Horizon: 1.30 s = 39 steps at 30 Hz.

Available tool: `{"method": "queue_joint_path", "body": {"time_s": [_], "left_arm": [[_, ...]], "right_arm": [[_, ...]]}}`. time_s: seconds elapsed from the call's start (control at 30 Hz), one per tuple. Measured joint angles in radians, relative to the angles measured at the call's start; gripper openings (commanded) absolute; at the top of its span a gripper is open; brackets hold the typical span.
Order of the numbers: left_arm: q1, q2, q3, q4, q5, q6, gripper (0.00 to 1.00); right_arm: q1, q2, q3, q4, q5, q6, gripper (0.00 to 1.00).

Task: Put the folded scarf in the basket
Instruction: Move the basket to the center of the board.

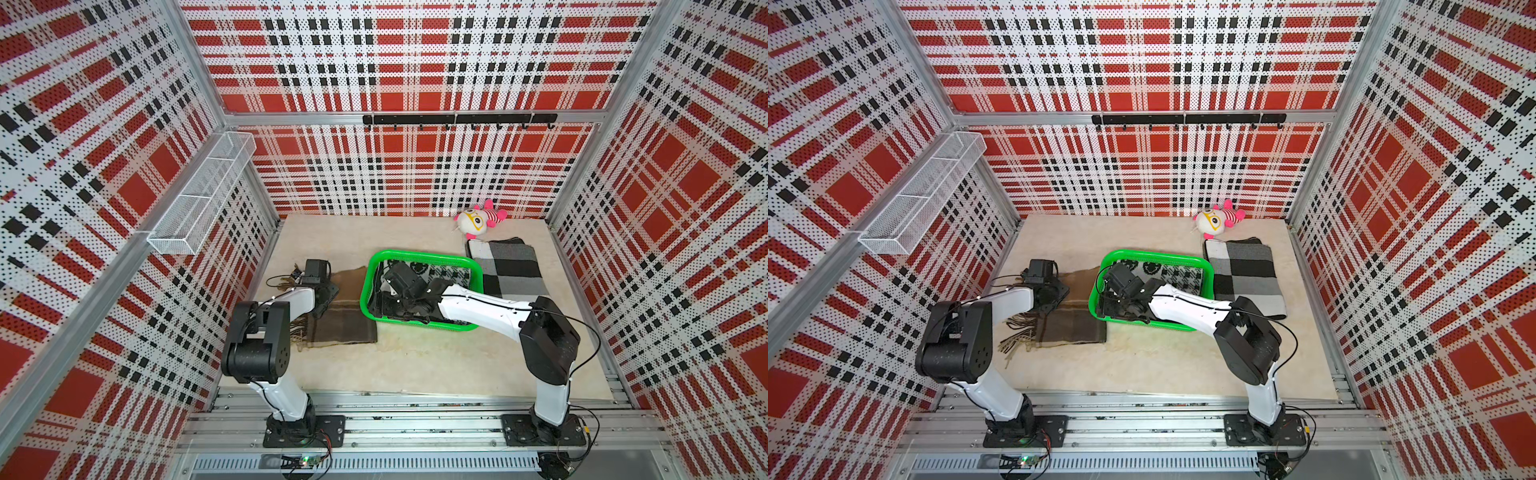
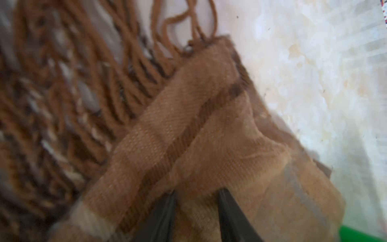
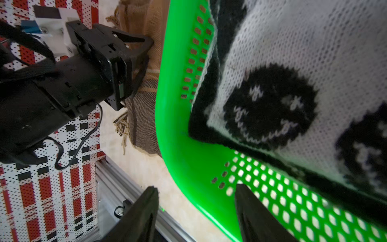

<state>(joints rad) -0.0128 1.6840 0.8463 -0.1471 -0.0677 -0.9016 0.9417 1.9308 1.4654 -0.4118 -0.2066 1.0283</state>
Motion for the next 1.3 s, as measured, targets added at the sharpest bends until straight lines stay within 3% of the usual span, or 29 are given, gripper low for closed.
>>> {"method": "queue_joint_path", "body": {"time_s": [0.33, 0.7, 0.87, 1.1, 1.3], "left_arm": [[0.047, -0.043, -0.038, -0.003, 0.049, -0.003, 0.39], [0.05, -0.07, 0.01, -0.056, 0.064, 0.013, 0.46], [0.015, -0.122, 0.054, -0.094, 0.052, 0.013, 0.5], [-0.121, -0.163, 0.146, -0.137, 0.013, 0.021, 0.53], [-0.133, -0.167, 0.158, -0.167, 0.009, 0.049, 0.53]], "right_arm": [[0.019, 0.095, 0.017, -0.006, -0.104, 0.149, 0.66], [0.004, 0.093, 0.071, -0.104, -0.06, 0.075, 0.64], [-0.065, 0.051, 0.057, -0.166, 0.006, -0.02, 0.65], [-0.206, -0.117, 0.002, -0.229, 0.091, -0.124, 0.63], [-0.317, -0.013, 0.047, -0.268, 0.085, -0.2, 0.59]]}}
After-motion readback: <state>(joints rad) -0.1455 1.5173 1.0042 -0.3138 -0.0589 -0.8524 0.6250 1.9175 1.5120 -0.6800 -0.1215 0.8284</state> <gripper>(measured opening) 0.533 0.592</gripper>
